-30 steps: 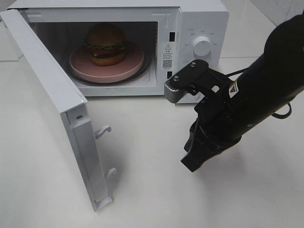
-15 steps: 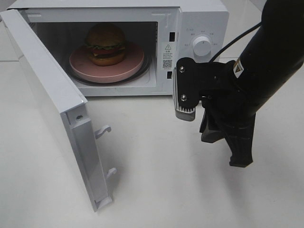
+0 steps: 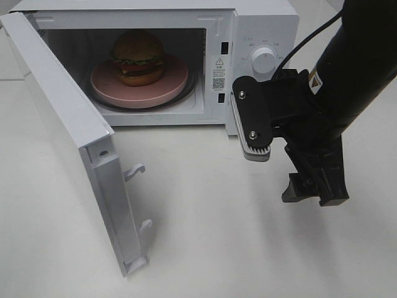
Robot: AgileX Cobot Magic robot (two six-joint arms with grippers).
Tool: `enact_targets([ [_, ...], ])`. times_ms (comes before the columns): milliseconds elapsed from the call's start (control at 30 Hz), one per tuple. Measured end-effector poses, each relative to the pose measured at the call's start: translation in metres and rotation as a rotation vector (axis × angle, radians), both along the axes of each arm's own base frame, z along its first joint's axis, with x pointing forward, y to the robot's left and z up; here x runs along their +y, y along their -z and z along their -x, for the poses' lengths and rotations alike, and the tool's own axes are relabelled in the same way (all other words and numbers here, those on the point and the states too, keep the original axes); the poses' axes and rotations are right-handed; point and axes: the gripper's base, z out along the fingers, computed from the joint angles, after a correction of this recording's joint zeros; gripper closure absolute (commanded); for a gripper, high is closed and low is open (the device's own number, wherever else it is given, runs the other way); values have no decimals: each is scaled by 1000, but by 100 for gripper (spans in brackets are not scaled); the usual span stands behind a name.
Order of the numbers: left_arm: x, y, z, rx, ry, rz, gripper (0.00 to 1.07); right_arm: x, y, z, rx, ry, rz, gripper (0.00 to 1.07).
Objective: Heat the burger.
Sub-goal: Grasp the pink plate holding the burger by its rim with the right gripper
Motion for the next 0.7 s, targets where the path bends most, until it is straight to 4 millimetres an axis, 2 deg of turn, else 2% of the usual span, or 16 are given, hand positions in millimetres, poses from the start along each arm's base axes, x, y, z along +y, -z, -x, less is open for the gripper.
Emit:
enact_targets([
  [200,0,0,0,0,0,0,7,-2,0,-3,-59,-57,72,6],
  [367,0,0,0,0,0,0,7,7,-4,-5,-136,-116,77,7],
  [600,0,0,0,0,0,0,7,31,-11,-19,-198,-145,55,9],
  [700,0,0,0,0,0,0,7,48,-7,-29,-209,-160,59,9],
])
